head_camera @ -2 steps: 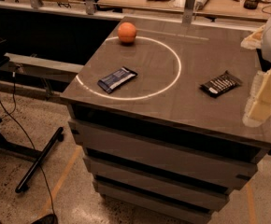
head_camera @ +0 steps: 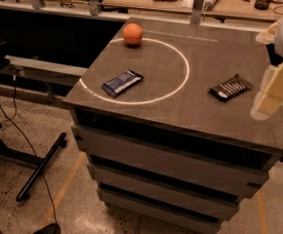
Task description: Move rxbar chocolate near rxbar blueberry
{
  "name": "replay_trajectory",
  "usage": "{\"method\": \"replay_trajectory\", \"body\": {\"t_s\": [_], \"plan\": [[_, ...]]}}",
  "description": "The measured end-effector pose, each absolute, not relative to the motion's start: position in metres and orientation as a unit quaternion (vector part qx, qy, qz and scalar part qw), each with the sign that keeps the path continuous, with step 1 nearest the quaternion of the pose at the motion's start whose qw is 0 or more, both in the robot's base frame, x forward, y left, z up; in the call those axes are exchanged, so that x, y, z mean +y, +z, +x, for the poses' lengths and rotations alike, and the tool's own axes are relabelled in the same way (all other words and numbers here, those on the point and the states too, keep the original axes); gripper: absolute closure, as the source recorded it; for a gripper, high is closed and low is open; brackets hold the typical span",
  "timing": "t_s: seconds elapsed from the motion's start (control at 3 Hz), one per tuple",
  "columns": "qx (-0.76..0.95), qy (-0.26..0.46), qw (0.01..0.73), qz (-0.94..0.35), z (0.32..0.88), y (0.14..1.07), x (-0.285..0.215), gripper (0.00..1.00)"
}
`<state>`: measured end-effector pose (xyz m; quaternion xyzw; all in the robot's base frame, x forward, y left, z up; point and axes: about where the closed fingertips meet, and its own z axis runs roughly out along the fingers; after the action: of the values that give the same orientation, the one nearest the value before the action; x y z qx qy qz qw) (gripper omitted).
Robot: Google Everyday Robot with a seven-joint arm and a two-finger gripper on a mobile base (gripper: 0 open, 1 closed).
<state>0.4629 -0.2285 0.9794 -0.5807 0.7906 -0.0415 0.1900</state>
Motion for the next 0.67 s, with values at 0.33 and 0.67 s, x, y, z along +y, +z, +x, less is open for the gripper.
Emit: {"method": "replay_trajectory", "body": {"t_s": [0.33,0.67], "plan": [[0.802,-0.036,0.230,-0.551,0.505,0.978,-0.255,0.00],[0.820,-0.032,0.264,-0.507,0.542,0.972,-0.284,0.00]]}}
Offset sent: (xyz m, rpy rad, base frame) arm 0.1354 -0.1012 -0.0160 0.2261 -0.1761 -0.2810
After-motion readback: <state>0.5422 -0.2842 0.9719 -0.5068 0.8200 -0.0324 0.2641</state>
